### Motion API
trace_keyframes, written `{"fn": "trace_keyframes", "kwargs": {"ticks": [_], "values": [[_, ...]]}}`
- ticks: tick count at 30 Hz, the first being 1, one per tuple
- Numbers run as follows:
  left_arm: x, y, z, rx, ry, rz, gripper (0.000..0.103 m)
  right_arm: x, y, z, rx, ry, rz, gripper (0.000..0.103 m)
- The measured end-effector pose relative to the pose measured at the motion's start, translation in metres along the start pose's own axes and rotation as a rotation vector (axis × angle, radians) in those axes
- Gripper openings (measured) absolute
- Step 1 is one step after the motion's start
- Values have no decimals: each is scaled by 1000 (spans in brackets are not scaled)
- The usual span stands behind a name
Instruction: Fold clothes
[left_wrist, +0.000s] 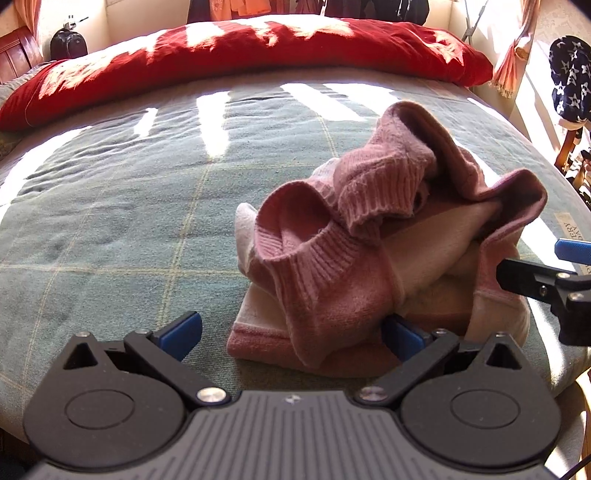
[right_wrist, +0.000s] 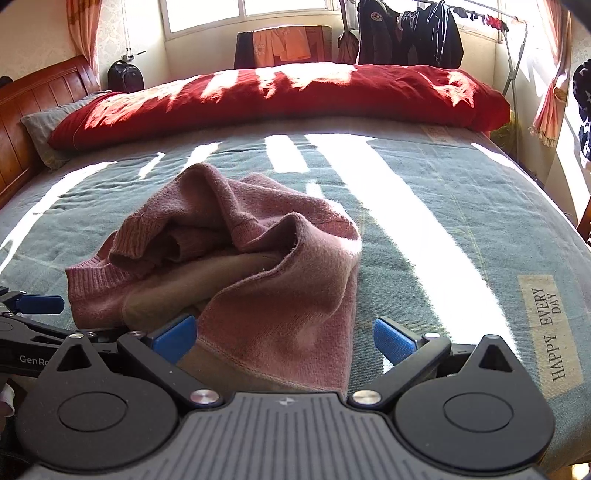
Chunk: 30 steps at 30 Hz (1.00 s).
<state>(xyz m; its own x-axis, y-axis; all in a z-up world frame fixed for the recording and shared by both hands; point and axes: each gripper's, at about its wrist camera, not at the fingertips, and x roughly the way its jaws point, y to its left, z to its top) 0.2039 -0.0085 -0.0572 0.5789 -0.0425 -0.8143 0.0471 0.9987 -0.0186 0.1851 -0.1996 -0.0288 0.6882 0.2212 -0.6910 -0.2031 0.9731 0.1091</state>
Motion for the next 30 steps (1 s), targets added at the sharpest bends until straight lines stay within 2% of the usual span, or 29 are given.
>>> {"fn": "trace_keyframes", "kwargs": {"ticks": [5, 8, 10, 14, 16, 19, 22, 25, 30], "values": [[27, 11, -2, -28, 56, -77, 103, 38, 3, 6, -35, 44, 28, 103], [37, 22, -6, -41, 65, -150, 103, 54, 5, -1, -68, 63, 48, 103], [40, 26, -9, -29, 60, -183, 103, 59, 5, -8, -90, 45, 70, 103], [37, 17, -21, 85, -4, -172, 103, 62, -3, -19, -116, -2, 125, 103], [34, 16, -27, 99, -34, -176, 103, 64, -9, -19, -103, 8, 155, 103], [31, 20, -27, 83, -35, -191, 103, 64, -15, -16, -69, 33, 171, 103], [20, 20, -29, 78, -37, -176, 103, 54, -12, -12, -104, 21, 135, 103], [5, 20, -32, 125, -87, -146, 103, 28, -6, -9, -208, -37, 93, 103], [-17, 21, -41, 190, -137, -144, 103, -9, 0, 10, -336, -153, 39, 103]]}}
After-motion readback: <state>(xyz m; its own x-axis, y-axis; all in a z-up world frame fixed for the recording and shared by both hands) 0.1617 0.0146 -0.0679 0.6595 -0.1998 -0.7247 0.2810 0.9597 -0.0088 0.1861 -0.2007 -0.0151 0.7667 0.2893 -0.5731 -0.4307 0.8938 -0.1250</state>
